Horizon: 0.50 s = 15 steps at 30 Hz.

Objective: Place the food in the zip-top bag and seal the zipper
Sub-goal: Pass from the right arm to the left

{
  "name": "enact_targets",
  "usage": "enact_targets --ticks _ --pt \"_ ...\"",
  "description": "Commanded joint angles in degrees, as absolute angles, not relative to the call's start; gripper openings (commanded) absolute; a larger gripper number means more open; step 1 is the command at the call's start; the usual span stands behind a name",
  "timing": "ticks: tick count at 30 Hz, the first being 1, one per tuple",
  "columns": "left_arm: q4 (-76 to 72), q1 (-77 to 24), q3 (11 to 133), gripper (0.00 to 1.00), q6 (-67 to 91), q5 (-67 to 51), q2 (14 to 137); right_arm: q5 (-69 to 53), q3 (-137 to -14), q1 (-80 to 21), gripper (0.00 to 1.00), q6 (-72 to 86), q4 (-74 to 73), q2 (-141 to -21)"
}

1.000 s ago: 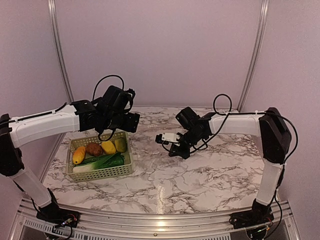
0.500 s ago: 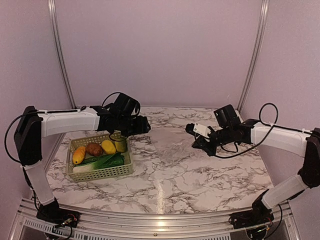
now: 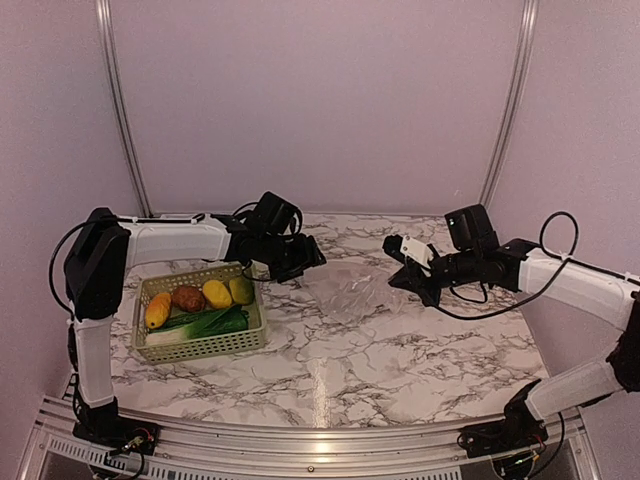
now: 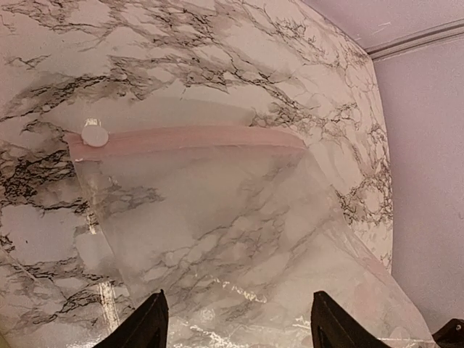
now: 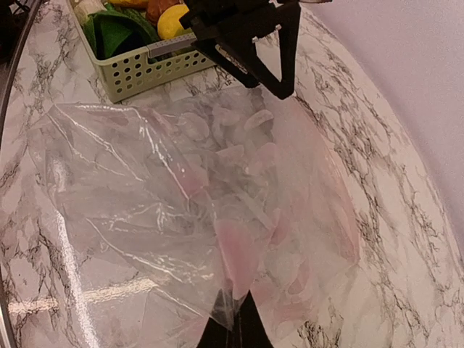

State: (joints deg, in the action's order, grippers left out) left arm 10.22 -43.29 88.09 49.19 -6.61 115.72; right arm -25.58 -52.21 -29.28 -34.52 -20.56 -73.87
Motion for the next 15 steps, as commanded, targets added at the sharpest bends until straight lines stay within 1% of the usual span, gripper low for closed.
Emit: enact_targets --ticks 1,6,11,15 --pt "12.17 -43.25 90.18 0.69 54.46 -7.37 119.33 -27.75 -52.39 -28.89 0.00 -34.50 -21.78 -71.55" --pt "12.22 -43.24 91.25 0.69 56.10 -6.92 119.42 -27.03 -51.30 -28.92 0.00 -34.13 -21.52 -70.55" --pt "13.50 -44.35 85.21 0.69 56.27 4.41 113.34 -27.25 -50.13 -28.91 0.00 -34.16 -21.20 -70.01" --pt "11.40 -44.59 82.42 0.69 60.40 1.37 114.17 -28.16 -49.63 -28.89 0.00 -33.92 -20.91 -69.61"
